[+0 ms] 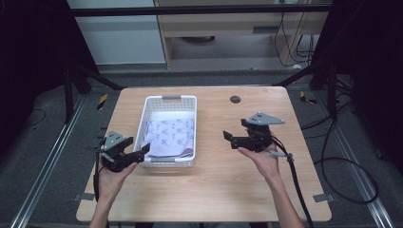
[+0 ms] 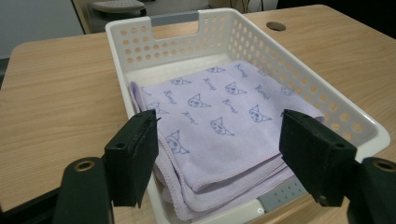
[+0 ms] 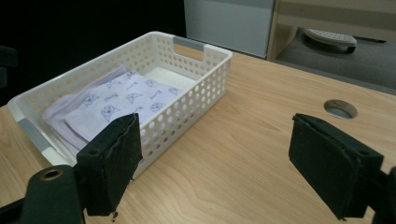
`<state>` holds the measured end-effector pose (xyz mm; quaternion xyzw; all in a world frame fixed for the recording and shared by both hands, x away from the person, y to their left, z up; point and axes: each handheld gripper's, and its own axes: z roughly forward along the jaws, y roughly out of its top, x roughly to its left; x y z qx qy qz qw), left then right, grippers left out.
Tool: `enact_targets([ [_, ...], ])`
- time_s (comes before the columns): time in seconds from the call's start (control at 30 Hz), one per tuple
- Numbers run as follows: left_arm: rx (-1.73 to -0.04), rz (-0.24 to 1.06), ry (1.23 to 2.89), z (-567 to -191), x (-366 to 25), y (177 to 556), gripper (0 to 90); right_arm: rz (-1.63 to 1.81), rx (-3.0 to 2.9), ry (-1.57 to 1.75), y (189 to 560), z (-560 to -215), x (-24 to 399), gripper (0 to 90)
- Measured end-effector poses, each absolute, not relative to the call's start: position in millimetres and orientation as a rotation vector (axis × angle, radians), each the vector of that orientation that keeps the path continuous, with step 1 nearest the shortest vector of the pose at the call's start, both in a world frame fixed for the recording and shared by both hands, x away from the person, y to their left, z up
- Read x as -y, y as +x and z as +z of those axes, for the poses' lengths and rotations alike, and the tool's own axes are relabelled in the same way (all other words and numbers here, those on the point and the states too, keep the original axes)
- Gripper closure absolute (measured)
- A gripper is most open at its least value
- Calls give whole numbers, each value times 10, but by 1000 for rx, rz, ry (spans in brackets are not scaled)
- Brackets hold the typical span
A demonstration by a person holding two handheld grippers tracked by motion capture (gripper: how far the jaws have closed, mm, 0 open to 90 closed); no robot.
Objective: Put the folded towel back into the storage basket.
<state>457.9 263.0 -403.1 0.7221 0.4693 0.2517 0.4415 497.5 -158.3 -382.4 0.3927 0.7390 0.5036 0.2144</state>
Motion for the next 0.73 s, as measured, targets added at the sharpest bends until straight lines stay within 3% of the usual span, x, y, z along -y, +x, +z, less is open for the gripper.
enact_targets([
  [0.73, -1100, 688, 1807, -4181, -2680, 4419, 276, 1353, -1918, 1180, 4599, -4347, 2618, 156],
])
